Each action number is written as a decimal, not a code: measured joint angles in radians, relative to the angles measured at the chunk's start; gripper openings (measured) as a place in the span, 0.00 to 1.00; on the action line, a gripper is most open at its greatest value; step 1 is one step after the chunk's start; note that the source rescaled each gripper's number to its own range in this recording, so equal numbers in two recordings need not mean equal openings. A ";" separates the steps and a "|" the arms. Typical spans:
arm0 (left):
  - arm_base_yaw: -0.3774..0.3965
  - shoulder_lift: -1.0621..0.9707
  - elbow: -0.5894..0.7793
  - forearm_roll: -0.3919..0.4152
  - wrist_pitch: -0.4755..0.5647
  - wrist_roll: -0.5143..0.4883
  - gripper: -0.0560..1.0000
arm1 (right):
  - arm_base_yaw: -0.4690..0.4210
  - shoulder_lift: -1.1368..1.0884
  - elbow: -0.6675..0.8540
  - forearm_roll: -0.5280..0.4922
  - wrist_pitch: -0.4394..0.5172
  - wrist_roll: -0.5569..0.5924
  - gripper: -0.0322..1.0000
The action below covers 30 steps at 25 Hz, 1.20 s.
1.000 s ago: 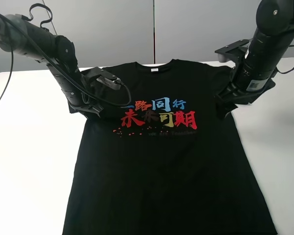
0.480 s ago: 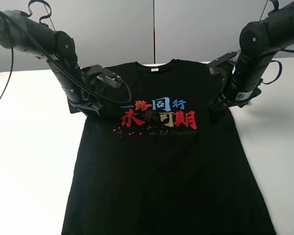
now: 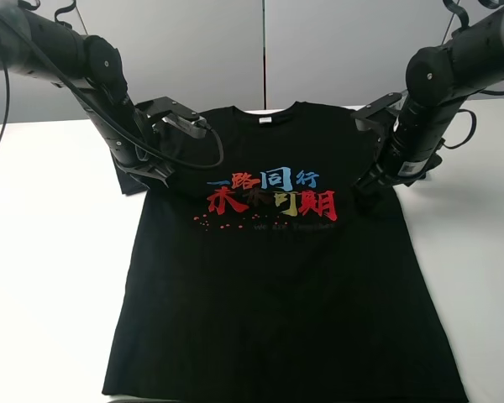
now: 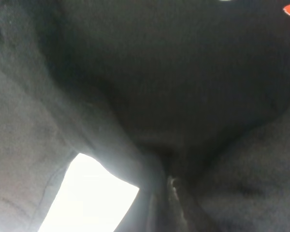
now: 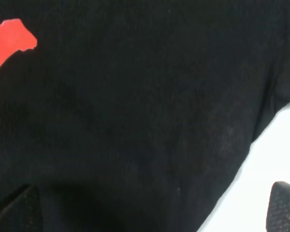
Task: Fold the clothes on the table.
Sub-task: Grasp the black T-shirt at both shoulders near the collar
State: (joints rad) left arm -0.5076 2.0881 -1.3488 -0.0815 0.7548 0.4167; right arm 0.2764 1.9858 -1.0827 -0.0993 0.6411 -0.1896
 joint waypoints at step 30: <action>0.000 0.000 0.000 0.000 0.004 0.005 0.05 | 0.000 0.059 -0.014 0.014 0.008 0.027 1.00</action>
State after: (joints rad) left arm -0.5076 2.0881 -1.3488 -0.0815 0.7586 0.4220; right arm 0.2764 2.0448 -1.0970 -0.0856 0.6495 -0.1624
